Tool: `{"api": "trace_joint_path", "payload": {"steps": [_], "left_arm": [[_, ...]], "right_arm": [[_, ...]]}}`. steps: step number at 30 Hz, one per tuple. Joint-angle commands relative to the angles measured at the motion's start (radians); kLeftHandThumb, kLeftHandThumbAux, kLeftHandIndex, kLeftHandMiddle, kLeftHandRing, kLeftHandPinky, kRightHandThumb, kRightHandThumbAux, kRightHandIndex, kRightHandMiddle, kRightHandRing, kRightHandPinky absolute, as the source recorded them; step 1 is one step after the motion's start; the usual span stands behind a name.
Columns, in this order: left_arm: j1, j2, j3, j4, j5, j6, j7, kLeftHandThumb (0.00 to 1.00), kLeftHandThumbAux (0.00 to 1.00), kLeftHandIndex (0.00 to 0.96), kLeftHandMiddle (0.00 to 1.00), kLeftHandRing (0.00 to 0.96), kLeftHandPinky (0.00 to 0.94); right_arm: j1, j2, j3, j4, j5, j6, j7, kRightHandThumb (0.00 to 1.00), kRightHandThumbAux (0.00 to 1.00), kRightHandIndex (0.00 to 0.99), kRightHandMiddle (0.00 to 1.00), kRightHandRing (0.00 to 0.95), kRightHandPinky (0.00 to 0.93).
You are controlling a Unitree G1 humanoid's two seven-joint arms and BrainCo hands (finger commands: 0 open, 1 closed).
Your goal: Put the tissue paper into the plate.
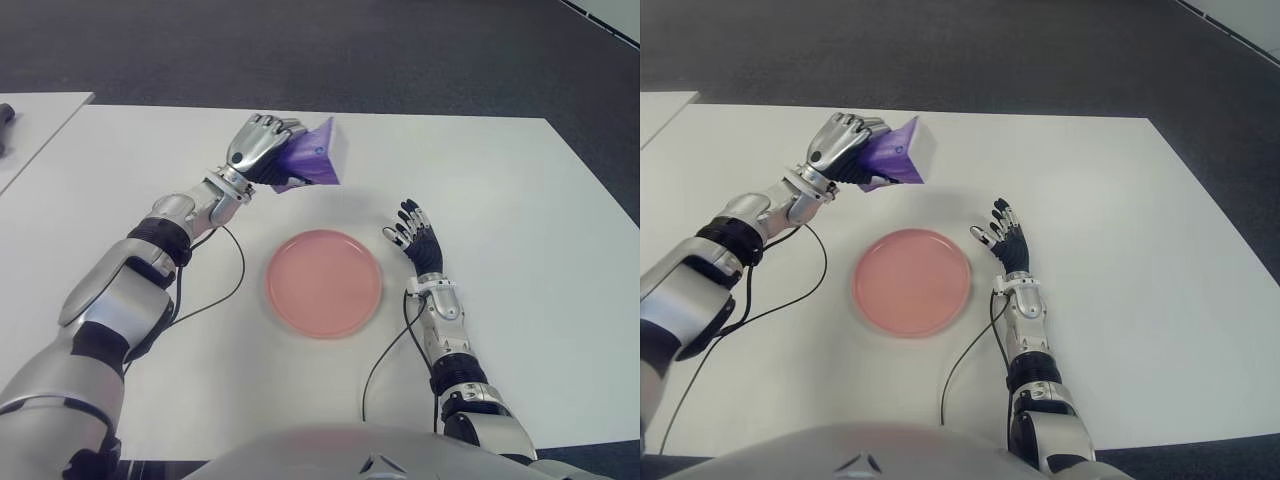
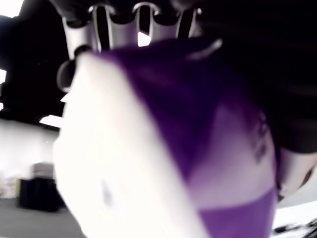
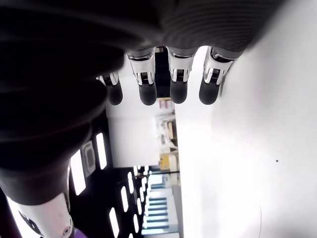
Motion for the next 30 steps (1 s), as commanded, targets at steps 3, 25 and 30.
{"api": "trace_joint_path", "payload": {"steps": [3, 25, 30], "left_arm": [[0.072, 0.021, 0.007, -0.164, 0.028, -0.006, -0.097, 0.849, 0.664, 0.417, 0.541, 0.838, 0.842], [0.271, 0.023, -0.040, -0.376, 0.034, -0.119, -0.387, 0.847, 0.665, 0.415, 0.539, 0.831, 0.834], [0.310, 0.059, -0.031, -0.451, 0.002, -0.111, -0.564, 0.847, 0.665, 0.414, 0.538, 0.823, 0.829]], "right_arm": [[0.047, 0.005, -0.005, 0.054, 0.012, 0.048, 0.000, 0.095, 0.749, 0.019, 0.050, 0.058, 0.093], [0.058, 0.012, 0.000, 0.036, 0.008, 0.050, -0.003, 0.095, 0.749, 0.019, 0.050, 0.058, 0.093], [0.061, 0.012, 0.001, 0.031, 0.008, 0.051, -0.004, 0.095, 0.749, 0.019, 0.050, 0.058, 0.093]]}}
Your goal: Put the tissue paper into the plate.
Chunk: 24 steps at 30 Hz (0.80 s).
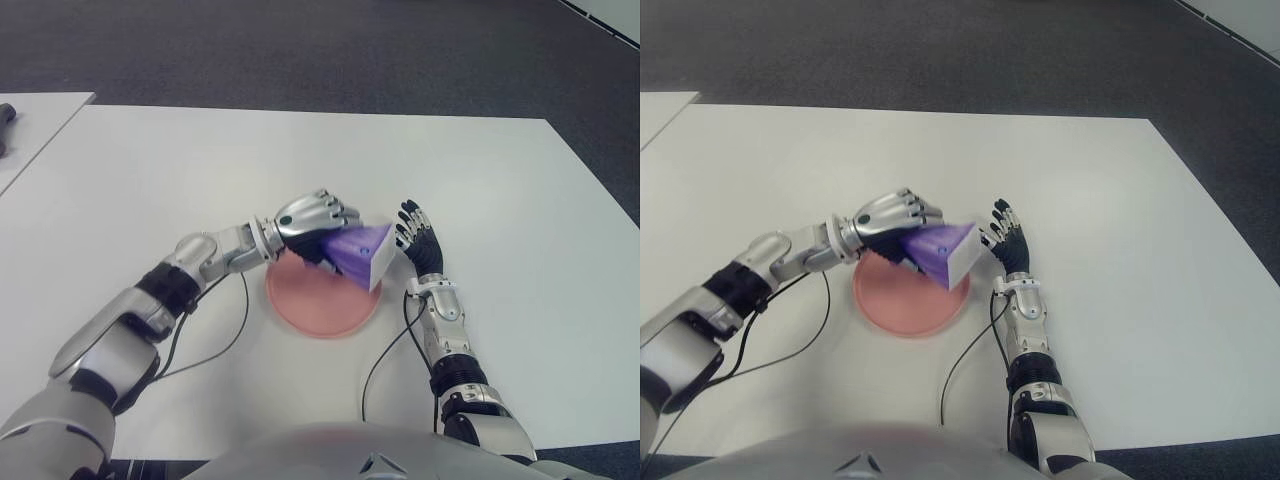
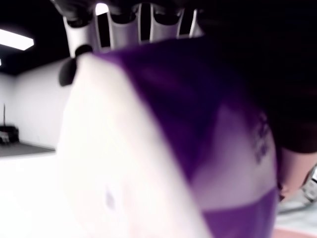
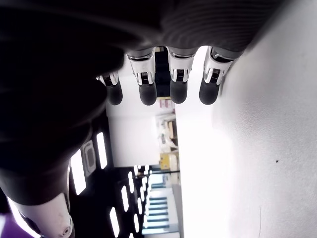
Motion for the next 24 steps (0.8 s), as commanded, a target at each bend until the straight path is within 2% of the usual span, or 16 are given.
{"api": "trace_joint_path", "payload": {"steps": [1, 7, 11, 24], "left_arm": [[0.046, 0.056, 0.003, -0.083, -0.035, 0.012, -0.197, 0.846, 0.665, 0.414, 0.538, 0.822, 0.829], [0.076, 0.075, 0.009, -0.143, -0.041, 0.040, -0.359, 0.846, 0.665, 0.414, 0.537, 0.822, 0.834], [0.077, 0.083, 0.008, -0.162, -0.035, 0.053, -0.433, 0.846, 0.665, 0.413, 0.539, 0.822, 0.835], [0.082, 0.108, 0.039, -0.223, -0.034, 0.068, -0.543, 0.850, 0.664, 0.415, 0.548, 0.828, 0.837]], "right_arm": [[0.053, 0.011, 0.000, 0.038, 0.008, 0.054, -0.006, 0.095, 0.749, 0.019, 0.050, 0.058, 0.093], [0.053, 0.010, 0.000, 0.037, 0.008, 0.055, -0.006, 0.095, 0.749, 0.019, 0.050, 0.058, 0.093], [0.052, 0.009, -0.001, 0.039, 0.009, 0.055, -0.005, 0.095, 0.749, 0.019, 0.050, 0.058, 0.093], [0.044, 0.005, -0.004, 0.051, 0.011, 0.054, -0.003, 0.095, 0.749, 0.019, 0.050, 0.058, 0.093]]}}
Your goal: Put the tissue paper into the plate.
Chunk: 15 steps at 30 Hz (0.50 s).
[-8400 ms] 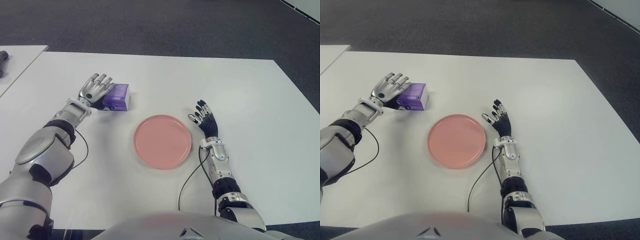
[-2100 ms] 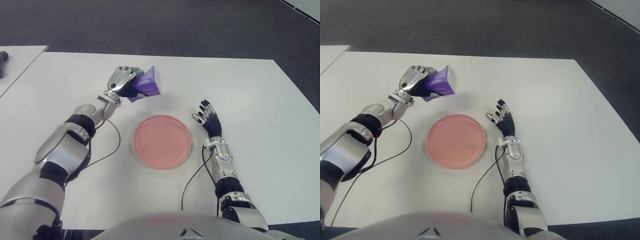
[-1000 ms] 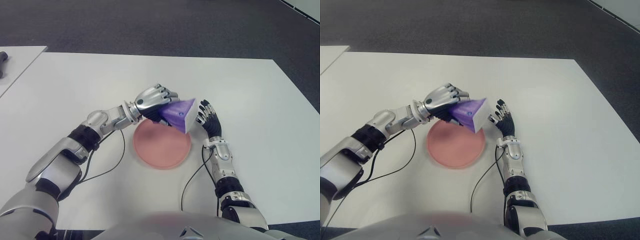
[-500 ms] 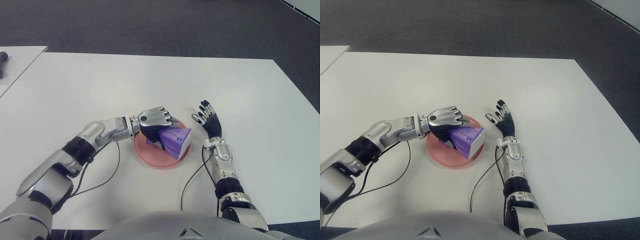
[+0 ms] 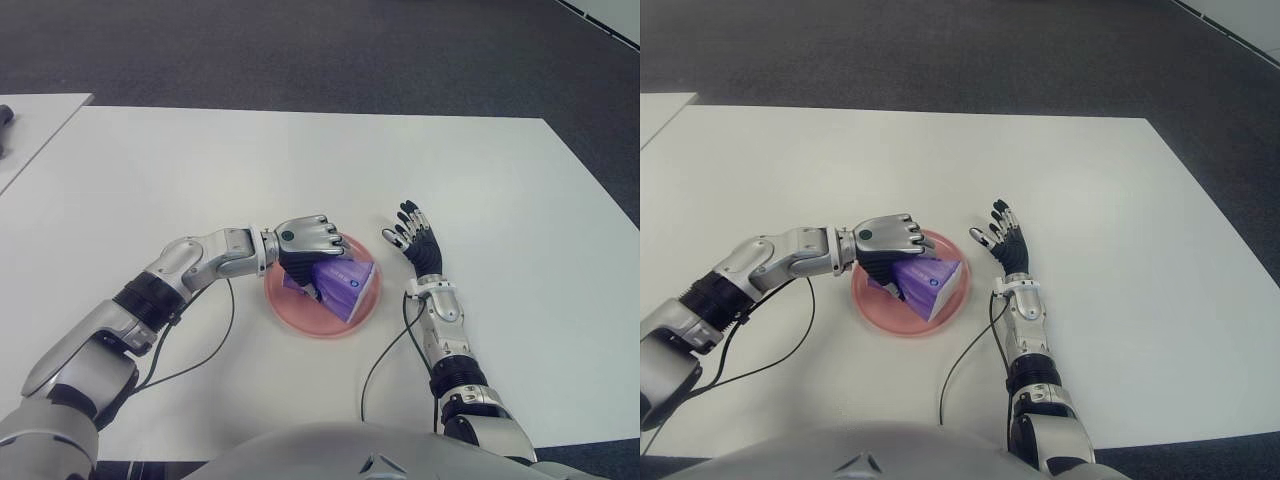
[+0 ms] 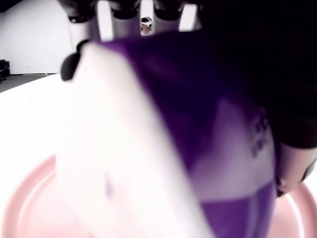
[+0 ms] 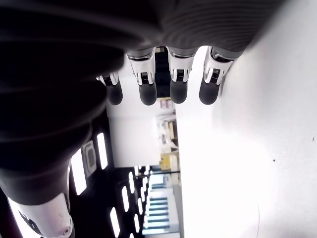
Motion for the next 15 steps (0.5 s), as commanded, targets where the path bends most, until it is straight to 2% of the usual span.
{"api": "trace_joint_path", "payload": {"steps": [1, 15], "left_arm": [[0.031, 0.030, 0.000, -0.019, 0.010, 0.015, -0.083, 0.850, 0.664, 0.414, 0.548, 0.828, 0.837], [-0.006, 0.042, -0.018, -0.061, 0.048, 0.023, -0.202, 0.852, 0.664, 0.411, 0.550, 0.835, 0.845]], "right_arm": [[0.040, 0.005, -0.004, 0.055, 0.011, 0.054, -0.001, 0.095, 0.749, 0.019, 0.050, 0.058, 0.093], [0.030, 0.005, -0.005, 0.071, 0.011, 0.049, -0.002, 0.095, 0.749, 0.019, 0.050, 0.058, 0.093]]}}
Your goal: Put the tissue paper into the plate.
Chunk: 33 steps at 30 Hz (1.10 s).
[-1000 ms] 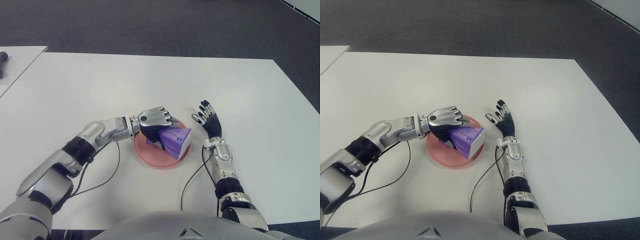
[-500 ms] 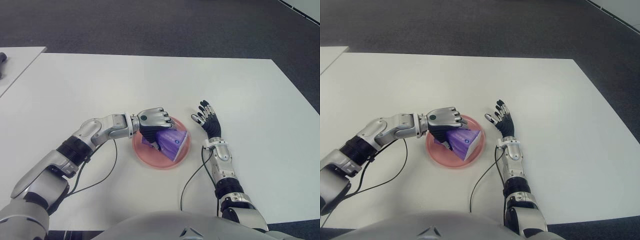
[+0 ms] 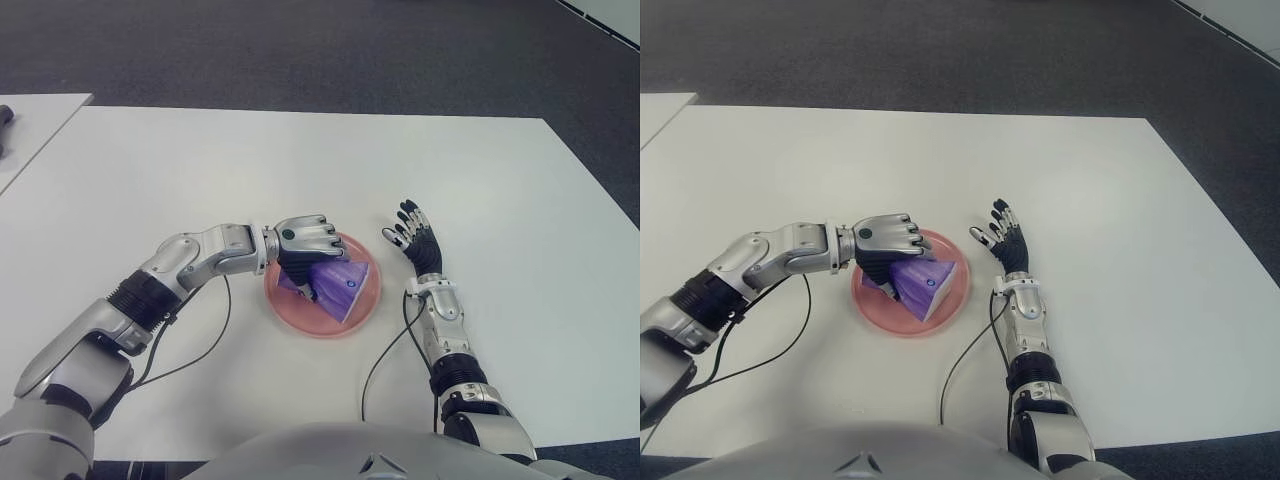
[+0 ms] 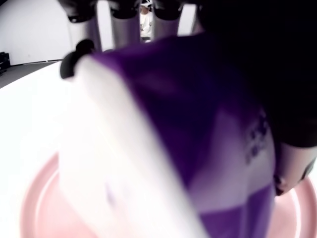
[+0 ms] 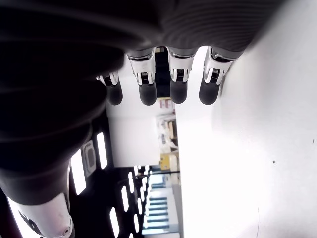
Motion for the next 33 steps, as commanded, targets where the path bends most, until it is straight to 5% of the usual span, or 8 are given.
{"api": "trace_joint_path", "payload": {"steps": [1, 8, 13, 14, 16, 20, 29, 33], "left_arm": [[0.001, 0.017, -0.026, 0.024, 0.056, 0.001, -0.058, 0.852, 0.664, 0.413, 0.554, 0.828, 0.831], [0.038, -0.004, -0.033, 0.103, 0.179, -0.025, 0.227, 0.839, 0.668, 0.405, 0.574, 0.670, 0.624], [0.011, 0.011, -0.049, 0.108, 0.250, -0.043, 0.315, 0.758, 0.690, 0.405, 0.558, 0.558, 0.484], [0.005, 0.016, -0.054, 0.105, 0.268, -0.043, 0.321, 0.731, 0.697, 0.409, 0.552, 0.541, 0.463], [-0.003, 0.025, -0.061, 0.099, 0.304, -0.034, 0.324, 0.431, 0.599, 0.339, 0.458, 0.444, 0.367], [-0.010, 0.031, -0.065, 0.095, 0.323, -0.032, 0.320, 0.236, 0.551, 0.273, 0.362, 0.350, 0.295], [-0.001, 0.037, -0.073, 0.108, 0.322, -0.011, 0.309, 0.126, 0.565, 0.204, 0.300, 0.284, 0.224], [0.010, 0.043, -0.072, 0.091, 0.317, 0.008, 0.281, 0.060, 0.542, 0.104, 0.141, 0.096, 0.053]], "right_arm": [[0.043, 0.007, -0.005, 0.055, 0.011, 0.049, -0.003, 0.095, 0.749, 0.019, 0.050, 0.058, 0.093], [0.039, 0.008, -0.004, 0.060, 0.010, 0.048, -0.005, 0.095, 0.749, 0.019, 0.050, 0.058, 0.093], [0.037, 0.008, -0.004, 0.063, 0.009, 0.047, -0.006, 0.095, 0.749, 0.019, 0.050, 0.058, 0.093], [0.037, 0.008, -0.004, 0.063, 0.009, 0.047, -0.006, 0.095, 0.749, 0.019, 0.050, 0.058, 0.093], [0.035, 0.010, -0.003, 0.066, 0.008, 0.046, -0.008, 0.095, 0.749, 0.019, 0.050, 0.058, 0.093], [0.033, 0.011, -0.002, 0.069, 0.007, 0.044, -0.009, 0.095, 0.749, 0.019, 0.050, 0.058, 0.093], [0.034, 0.014, 0.000, 0.067, 0.006, 0.043, -0.013, 0.095, 0.749, 0.019, 0.050, 0.058, 0.093], [0.035, 0.014, 0.000, 0.066, 0.005, 0.043, -0.013, 0.095, 0.749, 0.019, 0.050, 0.058, 0.093]]}}
